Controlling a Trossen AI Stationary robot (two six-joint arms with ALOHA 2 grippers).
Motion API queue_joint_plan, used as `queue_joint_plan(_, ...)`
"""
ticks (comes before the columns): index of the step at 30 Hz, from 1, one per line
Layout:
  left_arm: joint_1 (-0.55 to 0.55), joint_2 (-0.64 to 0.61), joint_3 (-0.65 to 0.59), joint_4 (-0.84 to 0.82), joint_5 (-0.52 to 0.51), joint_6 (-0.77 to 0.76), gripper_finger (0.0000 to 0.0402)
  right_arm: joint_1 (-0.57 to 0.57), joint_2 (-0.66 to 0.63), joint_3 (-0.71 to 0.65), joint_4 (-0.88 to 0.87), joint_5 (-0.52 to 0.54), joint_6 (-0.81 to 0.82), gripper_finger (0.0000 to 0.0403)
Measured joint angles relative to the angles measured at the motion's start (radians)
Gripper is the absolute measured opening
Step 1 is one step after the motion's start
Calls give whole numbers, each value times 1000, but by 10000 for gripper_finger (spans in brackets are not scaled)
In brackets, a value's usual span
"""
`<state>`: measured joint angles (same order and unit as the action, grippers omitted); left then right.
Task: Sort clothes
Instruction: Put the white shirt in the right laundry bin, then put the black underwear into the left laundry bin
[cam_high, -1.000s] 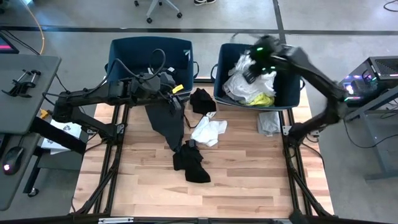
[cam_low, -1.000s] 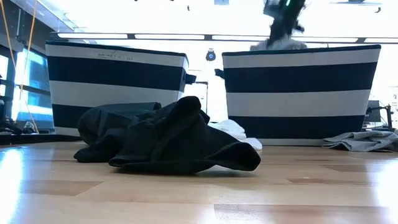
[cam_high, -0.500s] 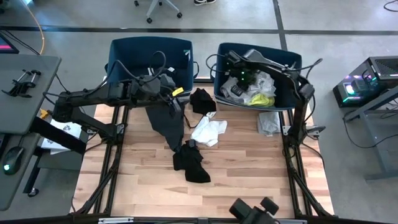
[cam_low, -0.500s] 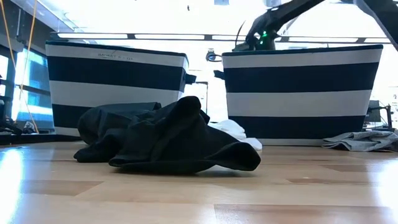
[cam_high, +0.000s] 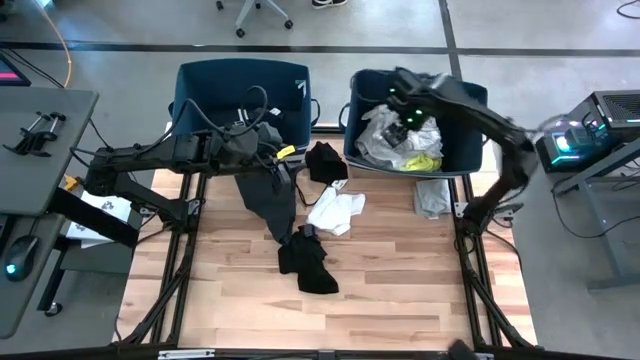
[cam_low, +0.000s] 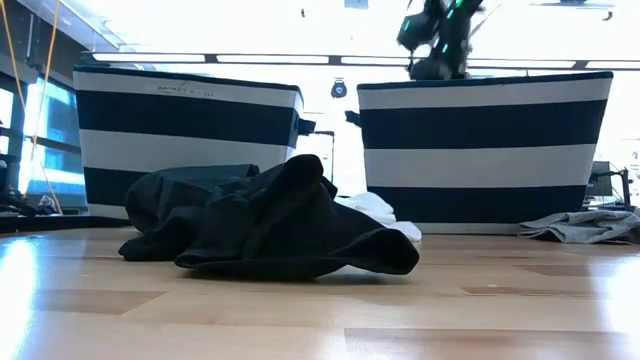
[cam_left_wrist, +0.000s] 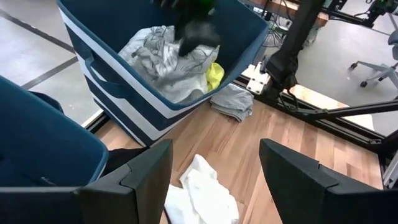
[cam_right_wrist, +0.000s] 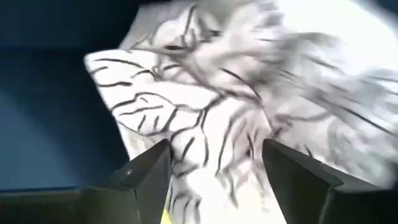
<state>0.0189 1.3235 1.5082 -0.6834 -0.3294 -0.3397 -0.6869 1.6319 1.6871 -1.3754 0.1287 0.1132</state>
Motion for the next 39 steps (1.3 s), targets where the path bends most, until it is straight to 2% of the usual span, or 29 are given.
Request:
queue_joint_plan(5, 0, 0, 0, 0, -1, -1, 227, 112, -184, -6, 15, 91, 83, 238)
queue_joint_plan(11, 0, 0, 0, -1, 12, 0, 227, 345, -384, -119, 168, 157, 168, 238)
queue_joint_plan(16, -12, 2, 1, -66, 160, 62, 227, 563, -521, -334, 421, 177, 252, 239)
queue_joint_plan(20, -81, 29, -6, -284, 272, 209, 227, 690, -568, -515, 673, 210, 302, 239)
queue_joint_plan(22, -114, 44, -45, -365, 304, 235, 227, 728, -570, -588, 798, 256, 331, 239)
queue_joint_plan(24, -140, 56, -117, -375, 358, 237, 227, 752, -561, -646, 934, 282, 343, 239)
queue_joint_plan(27, -179, 85, -246, -282, 425, 258, 227, 769, -542, -698, 1055, 282, 347, 239)
queue_joint_plan(29, -203, 116, -327, -178, 430, 310, 227, 774, -533, -707, 1074, 279, 347, 239)
queue_joint_plan(33, -228, 204, -449, 177, 430, 474, 227, 774, -532, -707, 1071, 228, 338, 239)
queue_joint_plan(36, -240, 305, -471, 399, 428, 545, 227, 774, -540, -707, 1071, 177, 339, 239)
queue_joint_plan(39, -243, 401, -471, 532, 424, 548, 227, 774, -547, -707, 1067, 132, 352, 239)
